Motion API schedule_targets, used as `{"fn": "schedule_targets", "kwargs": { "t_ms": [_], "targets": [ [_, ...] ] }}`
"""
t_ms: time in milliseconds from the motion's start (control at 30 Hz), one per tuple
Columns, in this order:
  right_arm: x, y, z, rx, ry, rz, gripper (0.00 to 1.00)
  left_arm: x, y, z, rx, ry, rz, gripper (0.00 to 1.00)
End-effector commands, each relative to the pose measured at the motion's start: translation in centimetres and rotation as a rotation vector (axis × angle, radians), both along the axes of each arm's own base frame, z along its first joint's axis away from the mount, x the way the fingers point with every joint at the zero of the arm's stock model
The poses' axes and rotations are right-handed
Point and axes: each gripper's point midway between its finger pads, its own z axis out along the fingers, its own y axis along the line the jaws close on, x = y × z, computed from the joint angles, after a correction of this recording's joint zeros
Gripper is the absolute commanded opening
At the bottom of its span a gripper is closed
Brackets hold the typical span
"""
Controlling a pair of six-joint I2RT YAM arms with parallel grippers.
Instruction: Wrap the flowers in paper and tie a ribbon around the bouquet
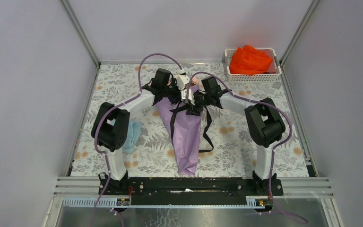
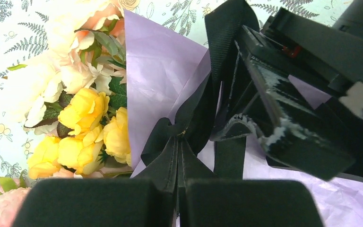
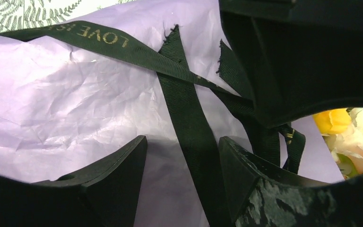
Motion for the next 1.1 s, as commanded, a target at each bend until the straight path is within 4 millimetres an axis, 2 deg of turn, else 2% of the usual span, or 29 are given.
{"fn": "schedule_targets", "kwargs": {
  "t_ms": [0, 100, 133, 167, 233, 333, 367, 433, 500, 600, 633, 733, 833, 867, 933, 1067],
  "targets": [
    [1.8, 0.0, 0.6, -0.032, -0.049, 0.014, 0.63, 0.6, -0.2, 0.6, -0.027, 0.004, -0.006, 0.00],
    [1.9, -0.4, -0.5, -0.048, -0.024, 0.002, 0.57, 0.5, -0.2, 0.7, -0.037, 0.012, -0.008, 0.00],
    [1.9, -0.6, -0.7, -0.044, -0.015, -0.004, 0.50, 0.4, -0.1, 0.6, -0.037, 0.017, -0.010, 0.00],
    [2.0, -0.6, -0.7, -0.044, -0.013, -0.011, 0.37, 0.3, -0.1, 0.5, -0.036, 0.021, -0.014, 0.00],
    [2.0, -0.8, -0.6, -0.037, -0.025, -0.024, 0.18, 0.1, -0.1, 0.4, -0.033, 0.026, -0.023, 0.00],
    [1.5, -0.9, 0.0, -0.018, -0.045, -0.023, 0.00, -0.3, -0.2, 0.4, -0.029, 0.045, -0.042, 0.00],
    [1.2, -0.9, 0.1, -0.015, -0.047, -0.021, 0.00, -0.4, -0.3, 0.5, -0.027, 0.054, -0.050, 0.00],
    [0.7, -1.1, 0.0, -0.011, -0.039, -0.019, 0.00, -0.5, -0.3, 1.1, -0.021, 0.070, -0.054, 0.33],
    [0.3, -1.3, -0.3, -0.010, -0.034, -0.018, 0.00, -0.6, -0.2, 2.2, -0.006, 0.087, -0.054, 0.52],
    [0.0, -1.6, -1.0, -0.021, -0.026, -0.021, 0.00, -1.1, 0.5, 4.3, 0.041, 0.097, -0.069, 0.74],
    [0.0, -1.6, -1.1, -0.024, -0.023, -0.021, 0.00, -1.1, 0.9, 4.9, 0.059, 0.085, -0.077, 0.78],
    [-0.1, -1.5, -1.2, -0.022, -0.019, -0.014, 0.00, -0.5, 2.6, 5.5, 0.092, 0.031, -0.103, 0.80],
    [-0.1, -1.2, -0.6, 0.000, -0.021, -0.010, 0.00, 1.5, 4.4, 4.2, 0.083, 0.043, -0.061, 0.60],
    [-0.1, -1.1, -0.4, 0.006, -0.023, -0.009, 0.00, 1.8, 4.7, 3.3, 0.086, 0.061, -0.071, 0.58],
    [-0.1, -1.1, -0.3, 0.009, -0.024, -0.010, 0.00, 1.6, 4.8, 1.6, 0.092, 0.083, -0.119, 0.61],
    [-0.2, -1.2, -0.4, 0.001, -0.022, -0.009, 0.00, 0.8, 4.1, 0.3, 0.072, 0.092, -0.195, 0.79]
  ]
}}
